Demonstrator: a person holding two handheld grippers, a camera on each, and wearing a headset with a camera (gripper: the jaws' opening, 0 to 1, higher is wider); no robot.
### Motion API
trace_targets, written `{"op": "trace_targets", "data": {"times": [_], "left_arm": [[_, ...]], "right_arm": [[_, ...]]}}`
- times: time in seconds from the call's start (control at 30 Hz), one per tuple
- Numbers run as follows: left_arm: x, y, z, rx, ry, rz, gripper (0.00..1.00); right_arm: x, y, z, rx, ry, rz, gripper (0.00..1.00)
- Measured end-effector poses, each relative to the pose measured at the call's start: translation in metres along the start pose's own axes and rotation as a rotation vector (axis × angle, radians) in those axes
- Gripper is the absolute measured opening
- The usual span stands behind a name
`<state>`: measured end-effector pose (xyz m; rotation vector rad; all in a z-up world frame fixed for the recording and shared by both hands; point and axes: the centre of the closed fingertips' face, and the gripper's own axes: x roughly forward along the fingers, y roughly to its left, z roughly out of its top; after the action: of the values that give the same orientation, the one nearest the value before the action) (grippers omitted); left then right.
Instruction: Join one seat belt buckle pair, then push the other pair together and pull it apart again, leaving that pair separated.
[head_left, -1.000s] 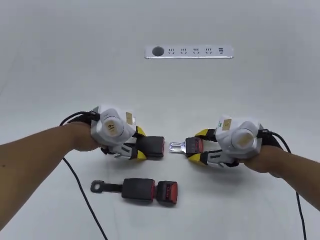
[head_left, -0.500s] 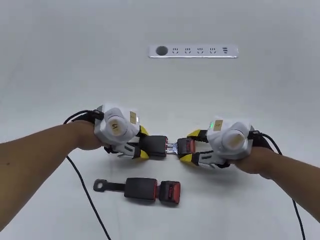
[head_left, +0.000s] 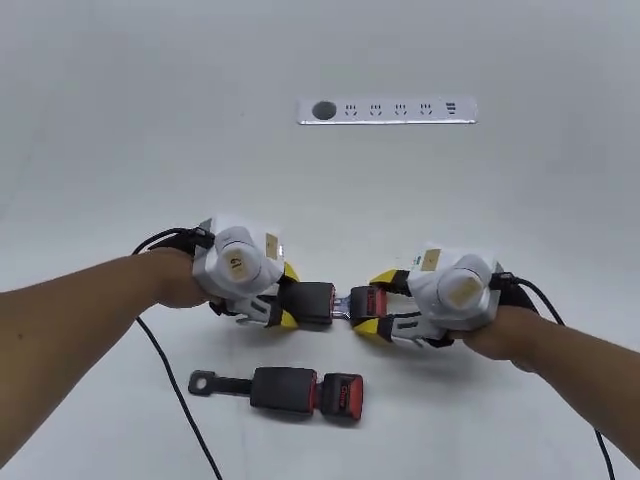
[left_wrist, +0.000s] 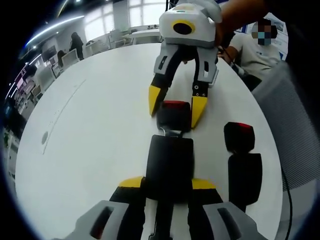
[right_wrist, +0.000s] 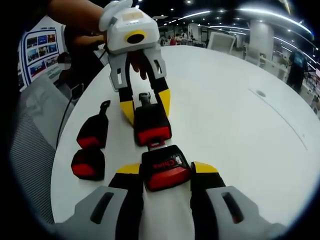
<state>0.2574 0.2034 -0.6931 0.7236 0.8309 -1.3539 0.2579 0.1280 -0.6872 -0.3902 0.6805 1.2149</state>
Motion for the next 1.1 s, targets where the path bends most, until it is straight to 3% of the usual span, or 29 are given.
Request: {"op": "trace_targets", "data": {"times": [0.17, 0.6, 0.87, 1.1], "left_arm": [[0.0, -0.001, 0.001, -0.004, 0.009, 0.002, 0.33], [0.0, -0.002, 0.001, 0.013, 0.017, -0.001, 0.32], [0.0, -0.003, 0.0, 0.073, 0.052, -0.031, 0.33], [0.0, -0.003, 0.0, 0.066, 0.048, -0.03, 0.33]], "right_arm": [[0.009, 0.004, 0.007, 0.044, -0.014, -0.007, 0.35], [0.015, 0.004, 0.009, 0.037, 0.012, -0.028, 0.35], [0.017, 0.006, 0.008, 0.005, 0.032, -0.008, 0.35], [0.017, 0.006, 0.007, 0.0, 0.037, -0.017, 0.35]]}}
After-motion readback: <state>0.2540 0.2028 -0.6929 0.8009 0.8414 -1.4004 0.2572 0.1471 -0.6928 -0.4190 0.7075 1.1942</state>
